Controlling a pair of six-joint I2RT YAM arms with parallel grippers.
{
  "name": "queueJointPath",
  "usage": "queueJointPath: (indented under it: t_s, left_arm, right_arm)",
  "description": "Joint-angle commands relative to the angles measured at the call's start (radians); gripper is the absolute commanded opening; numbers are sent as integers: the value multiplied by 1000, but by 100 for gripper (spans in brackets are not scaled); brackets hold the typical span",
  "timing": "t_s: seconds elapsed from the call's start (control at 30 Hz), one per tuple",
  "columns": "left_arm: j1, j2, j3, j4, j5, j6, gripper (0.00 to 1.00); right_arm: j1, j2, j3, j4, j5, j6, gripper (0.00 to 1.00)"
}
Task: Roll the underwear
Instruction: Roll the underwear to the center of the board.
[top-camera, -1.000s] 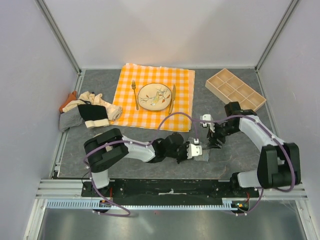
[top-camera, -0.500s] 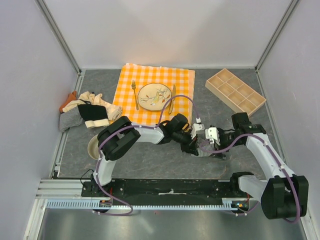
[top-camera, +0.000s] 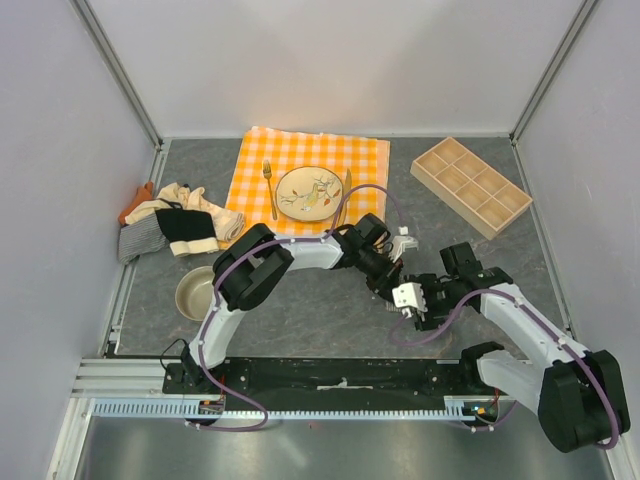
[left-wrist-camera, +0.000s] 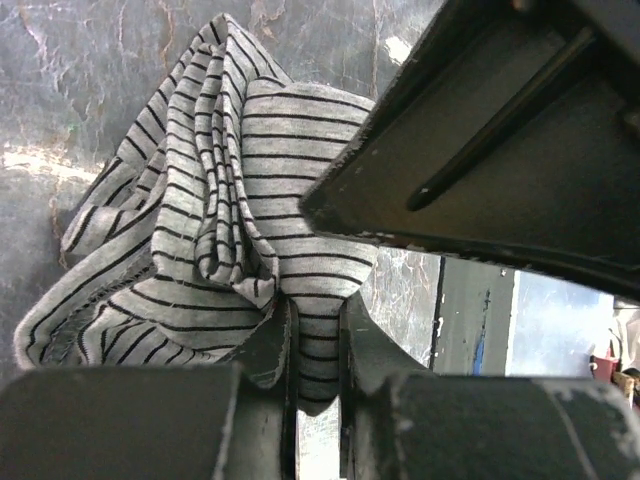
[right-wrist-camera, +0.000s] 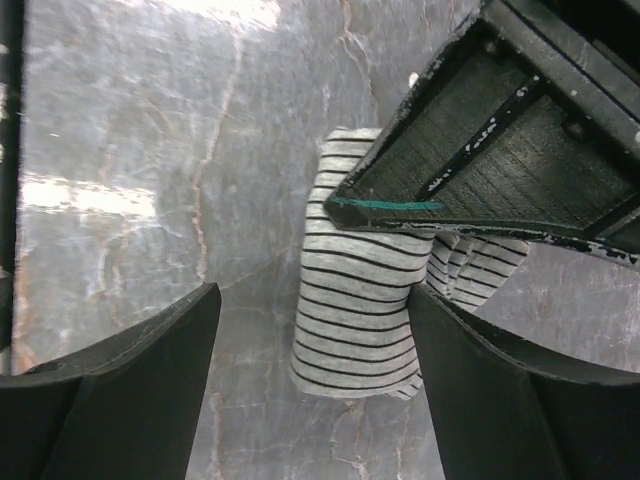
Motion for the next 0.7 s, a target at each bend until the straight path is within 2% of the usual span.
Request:
queueJointPath:
  t_s: [0.0, 0.07, 0.17, 0.2, 0.3, 0.47, 0.67]
  left_arm:
    - [3, 86, -33, -171, -142, -63, 16]
    - [6, 58, -55, -131, -156, -83, 22]
    - [15, -17, -105, -56, -189, -109, 29]
    - [16, -41, -124, -34, -200, -112, 31]
    - [18, -162, -207, 70, -272, -117, 39]
    - [16, -426, -429, 252, -416, -103, 47]
    - [16, -681, -714, 443, -529, -97, 50]
  right_arm:
    - [45, 52, -25, 159, 125, 74, 81]
    - [54, 72, -34, 174, 151, 78, 75]
    - [56, 112, -37, 179, 171, 85, 59]
    - [56, 132, -37, 174, 177, 91, 48]
    - [56, 158, -16, 139, 169, 97, 33]
    - [56, 198, 67, 10, 82, 98, 29]
    - [56, 407, 227, -233, -77, 37, 27]
